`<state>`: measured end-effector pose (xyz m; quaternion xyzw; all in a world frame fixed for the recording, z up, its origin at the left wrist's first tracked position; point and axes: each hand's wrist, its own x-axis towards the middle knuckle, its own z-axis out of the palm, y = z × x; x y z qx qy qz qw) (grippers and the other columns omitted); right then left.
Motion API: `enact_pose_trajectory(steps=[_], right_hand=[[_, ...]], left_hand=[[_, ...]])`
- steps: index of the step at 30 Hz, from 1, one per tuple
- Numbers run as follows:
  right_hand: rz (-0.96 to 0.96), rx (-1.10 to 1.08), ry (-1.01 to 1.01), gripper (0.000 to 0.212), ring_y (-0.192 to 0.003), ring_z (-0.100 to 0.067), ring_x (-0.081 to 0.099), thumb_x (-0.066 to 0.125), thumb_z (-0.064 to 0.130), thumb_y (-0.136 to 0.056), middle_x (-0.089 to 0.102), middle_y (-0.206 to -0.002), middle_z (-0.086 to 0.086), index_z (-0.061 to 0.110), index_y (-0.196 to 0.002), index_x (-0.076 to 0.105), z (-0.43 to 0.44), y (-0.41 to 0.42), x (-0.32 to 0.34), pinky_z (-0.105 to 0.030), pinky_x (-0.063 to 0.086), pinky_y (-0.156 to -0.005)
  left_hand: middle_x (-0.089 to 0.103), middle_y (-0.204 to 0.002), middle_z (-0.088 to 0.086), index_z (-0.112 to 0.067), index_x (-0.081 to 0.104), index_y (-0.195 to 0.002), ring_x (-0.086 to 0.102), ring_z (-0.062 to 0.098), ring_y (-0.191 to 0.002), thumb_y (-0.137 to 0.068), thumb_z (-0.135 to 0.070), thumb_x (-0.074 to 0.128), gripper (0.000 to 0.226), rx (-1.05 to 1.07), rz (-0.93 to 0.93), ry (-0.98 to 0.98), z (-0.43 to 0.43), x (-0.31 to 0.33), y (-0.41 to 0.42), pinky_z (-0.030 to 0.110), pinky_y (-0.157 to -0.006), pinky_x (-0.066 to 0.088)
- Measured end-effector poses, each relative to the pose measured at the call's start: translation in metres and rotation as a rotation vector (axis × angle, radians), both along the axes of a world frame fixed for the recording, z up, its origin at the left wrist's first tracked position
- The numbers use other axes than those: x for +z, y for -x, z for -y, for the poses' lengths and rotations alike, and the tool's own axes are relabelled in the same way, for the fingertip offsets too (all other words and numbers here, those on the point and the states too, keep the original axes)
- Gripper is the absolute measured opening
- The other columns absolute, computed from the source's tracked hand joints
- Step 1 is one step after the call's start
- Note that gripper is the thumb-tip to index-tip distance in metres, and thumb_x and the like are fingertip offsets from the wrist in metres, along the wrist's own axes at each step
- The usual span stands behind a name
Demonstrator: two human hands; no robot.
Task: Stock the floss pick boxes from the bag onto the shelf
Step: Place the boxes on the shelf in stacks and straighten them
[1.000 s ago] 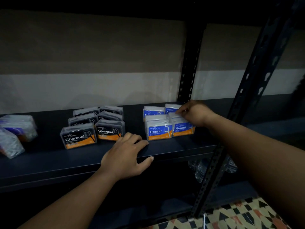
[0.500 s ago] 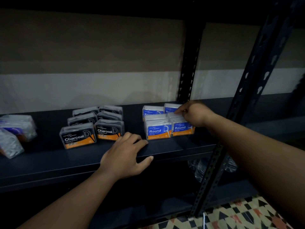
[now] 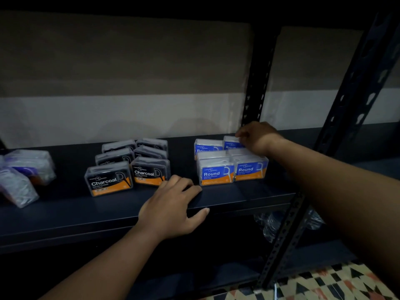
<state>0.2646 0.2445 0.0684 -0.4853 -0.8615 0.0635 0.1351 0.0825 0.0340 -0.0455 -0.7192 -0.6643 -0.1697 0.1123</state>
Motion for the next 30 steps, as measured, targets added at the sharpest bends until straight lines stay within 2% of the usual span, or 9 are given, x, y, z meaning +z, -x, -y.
enact_pose_trajectory(steps=[4,8,16,22,27,30], right_hand=[[0.088,0.026,0.013,0.034,-0.121,-0.022,0.055,0.051,0.023,-0.097,0.056,-0.139,0.001,0.029,-0.128,0.062,-0.016,0.015,-0.003,-0.033,0.044,-0.102],[0.142,0.027,0.051,0.037,-0.131,-0.023,0.045,0.049,0.021,-0.099,0.044,-0.148,-0.001,0.03,-0.134,0.057,-0.025,0.019,-0.009,-0.03,0.034,-0.107],[0.054,-0.007,0.053,0.041,-0.129,-0.021,0.049,0.045,0.007,-0.097,0.049,-0.146,0.001,0.029,-0.126,0.065,-0.023,0.013,-0.014,-0.026,0.037,-0.105],[0.067,0.037,0.078,0.044,-0.129,-0.02,0.049,0.044,0.003,-0.096,0.051,-0.145,0.002,0.029,-0.124,0.067,-0.015,0.005,-0.01,-0.022,0.035,-0.103],[0.065,0.06,0.069,0.045,-0.129,-0.02,0.049,0.043,0.004,-0.097,0.052,-0.144,0.002,0.031,-0.123,0.067,-0.011,0.001,-0.011,-0.021,0.034,-0.103],[0.069,0.075,0.064,0.041,-0.128,-0.021,0.051,0.042,0.008,-0.099,0.053,-0.143,0.002,0.03,-0.125,0.066,-0.008,0.0,-0.012,-0.025,0.036,-0.104]], left_hand=[[0.055,-0.123,-0.01,-0.029,0.057,-0.132,0.045,0.012,-0.116,-0.087,-0.072,0.039,0.065,-0.001,-0.007,-0.007,0.0,0.0,-0.001,0.031,-0.099,0.042],[0.054,-0.125,-0.011,-0.03,0.056,-0.133,0.044,0.011,-0.118,-0.087,-0.073,0.039,0.065,-0.003,-0.007,-0.007,0.001,0.0,0.0,0.03,-0.1,0.04],[0.056,-0.121,-0.009,-0.028,0.059,-0.13,0.048,0.014,-0.114,-0.087,-0.071,0.041,0.064,-0.003,-0.02,-0.013,0.0,-0.001,0.0,0.032,-0.096,0.043],[0.056,-0.122,-0.01,-0.028,0.059,-0.131,0.047,0.013,-0.115,-0.087,-0.072,0.04,0.065,0.0,-0.017,-0.006,0.001,0.0,-0.001,0.033,-0.098,0.043],[0.057,-0.12,-0.009,-0.027,0.06,-0.129,0.049,0.013,-0.113,-0.086,-0.071,0.042,0.064,0.003,-0.022,-0.009,0.001,0.001,-0.002,0.033,-0.096,0.044],[0.056,-0.122,-0.01,-0.029,0.059,-0.13,0.047,0.012,-0.115,-0.086,-0.072,0.04,0.065,0.008,-0.021,0.002,0.001,0.001,-0.002,0.031,-0.097,0.043]])
